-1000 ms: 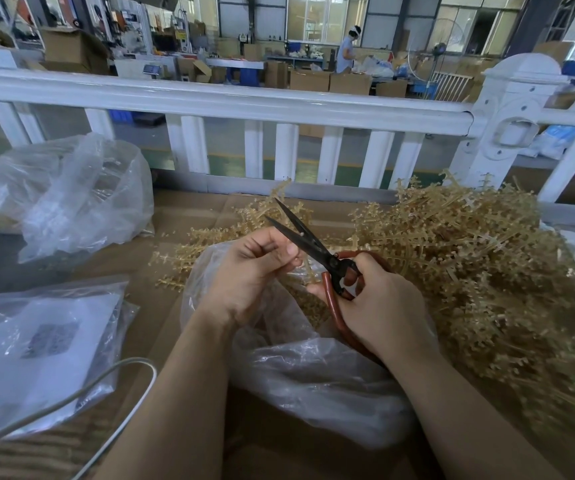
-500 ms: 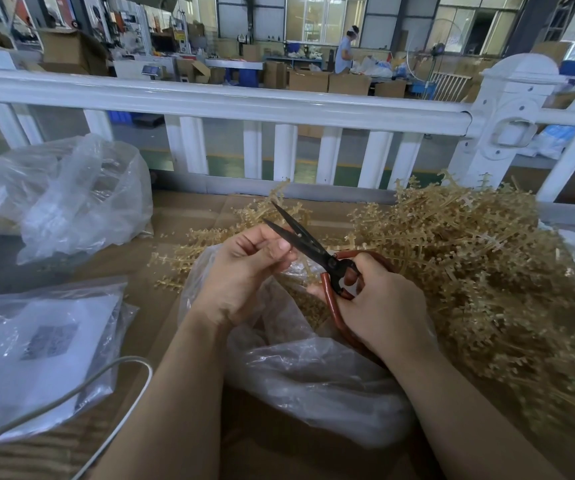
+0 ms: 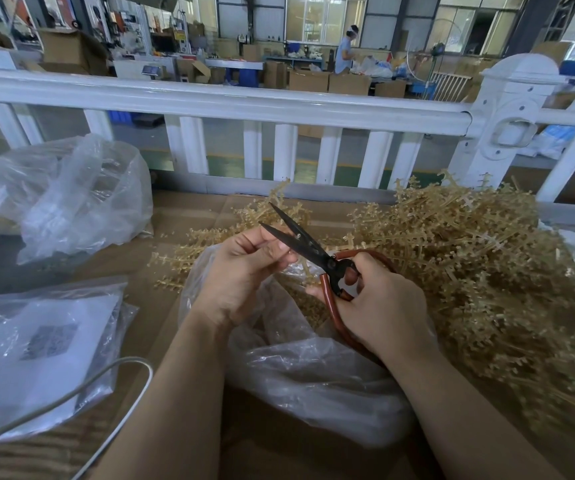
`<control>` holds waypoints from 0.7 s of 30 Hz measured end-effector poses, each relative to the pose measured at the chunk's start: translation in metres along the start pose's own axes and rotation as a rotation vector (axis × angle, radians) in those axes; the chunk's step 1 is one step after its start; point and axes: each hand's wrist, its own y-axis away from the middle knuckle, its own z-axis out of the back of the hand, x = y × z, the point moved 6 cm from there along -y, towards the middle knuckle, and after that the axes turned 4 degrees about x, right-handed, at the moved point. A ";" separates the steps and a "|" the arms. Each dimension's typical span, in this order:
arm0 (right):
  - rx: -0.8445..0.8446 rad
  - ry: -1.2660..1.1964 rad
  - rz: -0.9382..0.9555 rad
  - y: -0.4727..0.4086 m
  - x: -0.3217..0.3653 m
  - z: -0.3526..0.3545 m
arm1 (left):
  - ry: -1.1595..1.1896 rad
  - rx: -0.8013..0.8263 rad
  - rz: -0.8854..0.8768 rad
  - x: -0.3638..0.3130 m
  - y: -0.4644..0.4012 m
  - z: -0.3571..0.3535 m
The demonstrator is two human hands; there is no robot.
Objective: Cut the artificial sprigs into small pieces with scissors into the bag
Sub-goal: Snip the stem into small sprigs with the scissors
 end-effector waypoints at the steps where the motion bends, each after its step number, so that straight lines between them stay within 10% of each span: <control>1: 0.002 -0.006 0.004 0.000 0.000 0.000 | 0.004 0.004 0.000 0.000 0.000 0.000; 21: -0.007 -0.048 0.029 0.001 0.002 0.002 | 0.025 -0.013 0.005 0.002 -0.001 0.004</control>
